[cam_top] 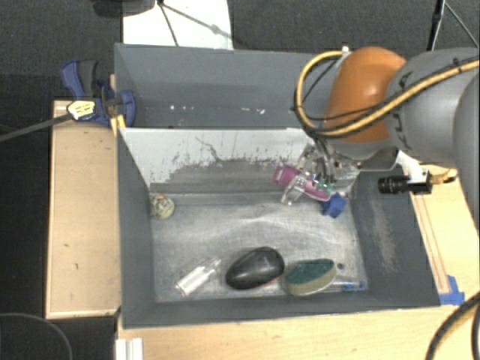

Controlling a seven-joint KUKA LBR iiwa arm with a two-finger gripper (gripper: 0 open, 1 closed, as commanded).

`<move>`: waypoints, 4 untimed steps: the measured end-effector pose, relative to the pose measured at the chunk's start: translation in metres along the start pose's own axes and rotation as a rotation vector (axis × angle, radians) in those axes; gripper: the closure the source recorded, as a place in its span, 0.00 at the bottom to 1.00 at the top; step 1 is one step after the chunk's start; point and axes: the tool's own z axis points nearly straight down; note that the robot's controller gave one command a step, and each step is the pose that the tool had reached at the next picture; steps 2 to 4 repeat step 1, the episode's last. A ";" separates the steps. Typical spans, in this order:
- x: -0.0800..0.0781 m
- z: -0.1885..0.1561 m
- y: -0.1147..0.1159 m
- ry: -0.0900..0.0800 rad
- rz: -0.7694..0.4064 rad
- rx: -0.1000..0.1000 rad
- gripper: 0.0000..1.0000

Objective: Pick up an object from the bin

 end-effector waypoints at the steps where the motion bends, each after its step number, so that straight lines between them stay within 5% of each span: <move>1: -0.001 -0.012 0.000 0.005 -0.006 0.003 1.00; 4: -0.001 -0.012 0.000 0.005 -0.006 0.003 1.00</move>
Offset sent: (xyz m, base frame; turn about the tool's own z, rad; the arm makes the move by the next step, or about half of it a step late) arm 0.0000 -0.0001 0.0117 0.0000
